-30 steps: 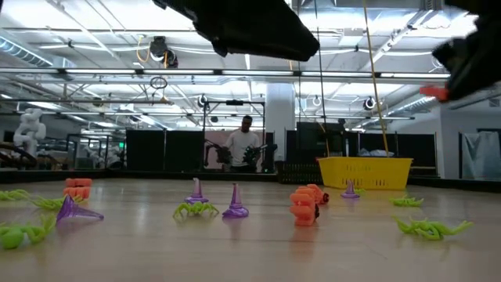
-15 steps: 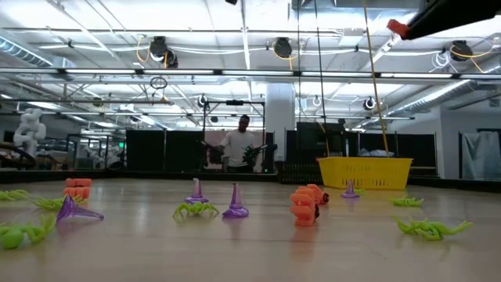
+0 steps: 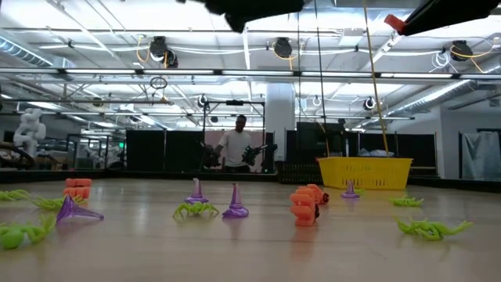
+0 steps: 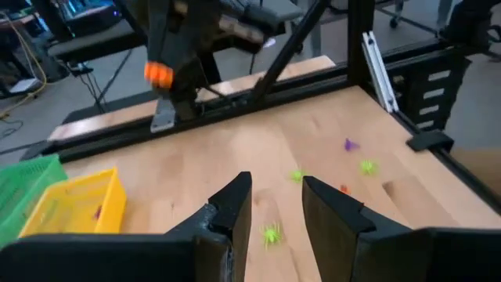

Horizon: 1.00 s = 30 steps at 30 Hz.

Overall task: Sort Halloween decoration
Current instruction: Put the orange skeleton toy into the green basket

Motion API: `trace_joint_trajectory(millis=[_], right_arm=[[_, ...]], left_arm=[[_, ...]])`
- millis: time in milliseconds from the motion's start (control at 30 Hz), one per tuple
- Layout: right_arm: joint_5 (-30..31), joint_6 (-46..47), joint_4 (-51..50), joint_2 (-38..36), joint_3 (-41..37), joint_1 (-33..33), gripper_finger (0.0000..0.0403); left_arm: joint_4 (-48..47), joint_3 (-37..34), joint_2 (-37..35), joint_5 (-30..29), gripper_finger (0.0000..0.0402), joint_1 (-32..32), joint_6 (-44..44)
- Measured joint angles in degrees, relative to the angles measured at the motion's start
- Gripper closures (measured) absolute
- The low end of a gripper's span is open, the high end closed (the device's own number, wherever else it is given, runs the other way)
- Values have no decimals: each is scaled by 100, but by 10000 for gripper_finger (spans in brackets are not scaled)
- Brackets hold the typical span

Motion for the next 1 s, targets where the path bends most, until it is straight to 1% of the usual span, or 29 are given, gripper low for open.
trace_joint_trajectory(millis=[100, 200, 300, 433, 633, 767, 867, 1000], right_arm=[[2, -237, 43, 2, 0, 0, 399], [8, -731, 106, 0, 0, 0, 399], [148, -1221, 207, 2, 0, 0, 399], [309, -1788, 344, 6, 2, 0, 399], [725, -2589, 354, 66, 2, -2, 399], [752, -3166, 425, 85, 2, -2, 398], [754, -3329, 557, 85, 2, -2, 398], [752, -3659, 564, 87, 2, -2, 398]], left_arm=[[825, -539, -66, -2, 288, 68, -258], [1386, -975, -140, -74, 288, 92, -395], [1633, -1146, -200, -430, 288, 52, -586], [1652, -1201, -276, -654, 288, -72, -599], [1720, -1203, -347, -651, 288, -212, -597], [1592, -1203, -346, -624, 288, -258, -601], [1322, -1203, -344, -603, 288, -293, -715], [1216, -1203, -344, -601, 288, -339, -920]])
